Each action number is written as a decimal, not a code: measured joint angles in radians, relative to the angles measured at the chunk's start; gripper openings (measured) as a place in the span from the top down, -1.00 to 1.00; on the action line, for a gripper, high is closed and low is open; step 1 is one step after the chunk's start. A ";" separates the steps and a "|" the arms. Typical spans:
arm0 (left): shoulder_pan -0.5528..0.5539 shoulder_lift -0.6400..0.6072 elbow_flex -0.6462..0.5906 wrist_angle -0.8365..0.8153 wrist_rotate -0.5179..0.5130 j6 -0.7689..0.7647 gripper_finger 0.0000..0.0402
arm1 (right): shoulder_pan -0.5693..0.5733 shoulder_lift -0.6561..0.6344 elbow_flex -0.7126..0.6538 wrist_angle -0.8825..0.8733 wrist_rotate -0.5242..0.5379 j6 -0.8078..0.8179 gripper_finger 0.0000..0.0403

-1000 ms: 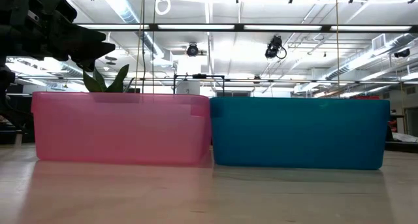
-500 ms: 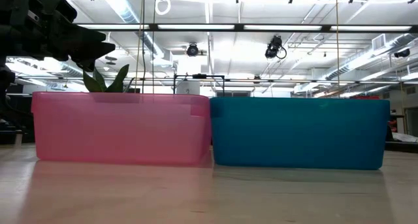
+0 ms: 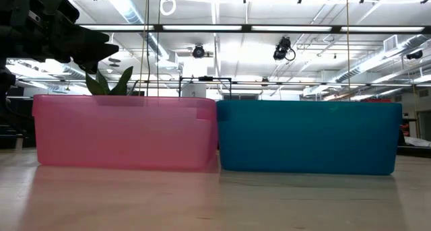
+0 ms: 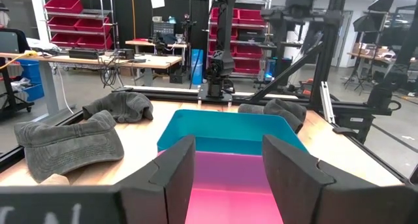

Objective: Pick & Place hat
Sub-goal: Put the bottom right black cap into the blue bin, then put the right black cap into the blue bin

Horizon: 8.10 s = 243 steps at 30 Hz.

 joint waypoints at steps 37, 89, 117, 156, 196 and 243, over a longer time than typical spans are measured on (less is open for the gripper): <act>0.000 0.000 0.000 0.000 0.000 0.001 0.09 | 0.041 0.011 -0.821 0.662 -0.161 0.200 -0.39; 0.000 0.000 0.000 0.000 0.000 0.001 0.09 | 0.004 0.017 -0.341 0.048 -0.046 -0.031 0.97; 0.000 0.000 0.000 0.000 0.000 0.001 0.09 | -0.562 0.025 -0.139 0.457 0.207 -0.941 0.96; 0.000 0.000 0.000 0.000 0.000 0.001 0.09 | -0.650 0.030 -0.139 0.537 0.217 -1.026 0.79; 0.000 0.000 0.000 0.000 0.000 0.000 0.09 | -0.650 0.029 -0.139 0.658 0.237 -1.128 0.23; 0.000 0.000 0.000 0.000 0.000 0.001 0.09 | -1.132 0.029 -0.139 0.798 0.276 -0.783 0.23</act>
